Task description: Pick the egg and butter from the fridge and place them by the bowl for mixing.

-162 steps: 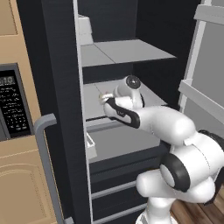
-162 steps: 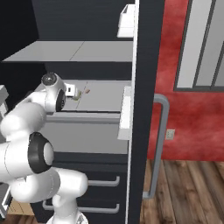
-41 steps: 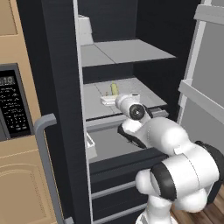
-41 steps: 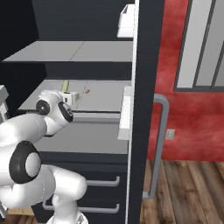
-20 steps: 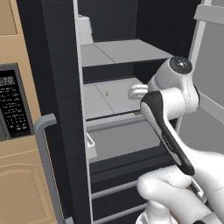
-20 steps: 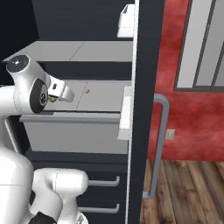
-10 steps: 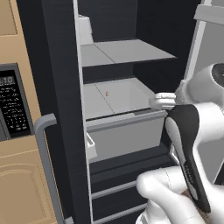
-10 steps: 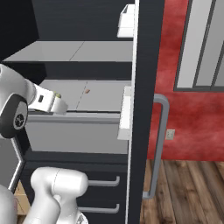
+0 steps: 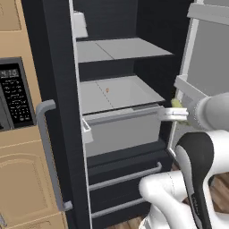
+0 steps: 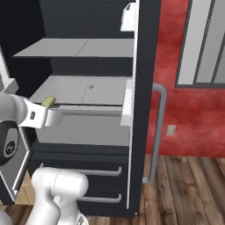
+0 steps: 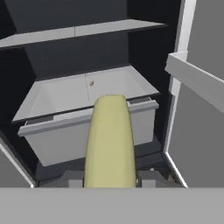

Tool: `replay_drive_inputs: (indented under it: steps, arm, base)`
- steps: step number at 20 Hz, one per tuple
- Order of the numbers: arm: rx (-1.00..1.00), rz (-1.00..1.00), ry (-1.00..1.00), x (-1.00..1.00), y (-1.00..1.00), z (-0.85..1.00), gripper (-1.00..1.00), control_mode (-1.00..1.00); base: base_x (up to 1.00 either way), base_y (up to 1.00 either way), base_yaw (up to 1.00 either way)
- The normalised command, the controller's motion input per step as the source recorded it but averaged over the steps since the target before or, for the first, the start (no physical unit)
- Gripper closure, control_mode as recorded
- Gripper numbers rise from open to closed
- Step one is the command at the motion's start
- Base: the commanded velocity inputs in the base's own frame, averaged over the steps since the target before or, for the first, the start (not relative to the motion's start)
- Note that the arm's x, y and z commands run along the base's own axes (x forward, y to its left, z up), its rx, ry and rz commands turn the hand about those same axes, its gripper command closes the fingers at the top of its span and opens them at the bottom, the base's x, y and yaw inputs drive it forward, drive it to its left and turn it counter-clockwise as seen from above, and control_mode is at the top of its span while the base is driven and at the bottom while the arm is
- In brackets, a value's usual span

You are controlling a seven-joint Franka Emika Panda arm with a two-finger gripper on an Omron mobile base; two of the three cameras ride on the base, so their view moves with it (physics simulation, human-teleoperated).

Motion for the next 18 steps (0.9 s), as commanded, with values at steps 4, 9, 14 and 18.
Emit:
replay_drive_inputs:
  steps: [4,9,14,18]
  arm:
    - [0.00,0.00,0.00,0.00,0.00,0.00,1.00,1.00]
    - [0.00,0.00,0.00,0.00,0.00,0.00,1.00,1.00]
    - [0.00,0.00,0.00,0.00,0.00,0.00,1.00,1.00]
    - [0.00,0.00,0.00,0.00,0.00,0.00,1.00,1.00]
  base:
    - [-1.00,-0.08,-0.02]
    - [-0.46,-0.24,-0.63]
    - [-0.02,-0.01,-0.98]
    - [0.00,0.00,-1.00]
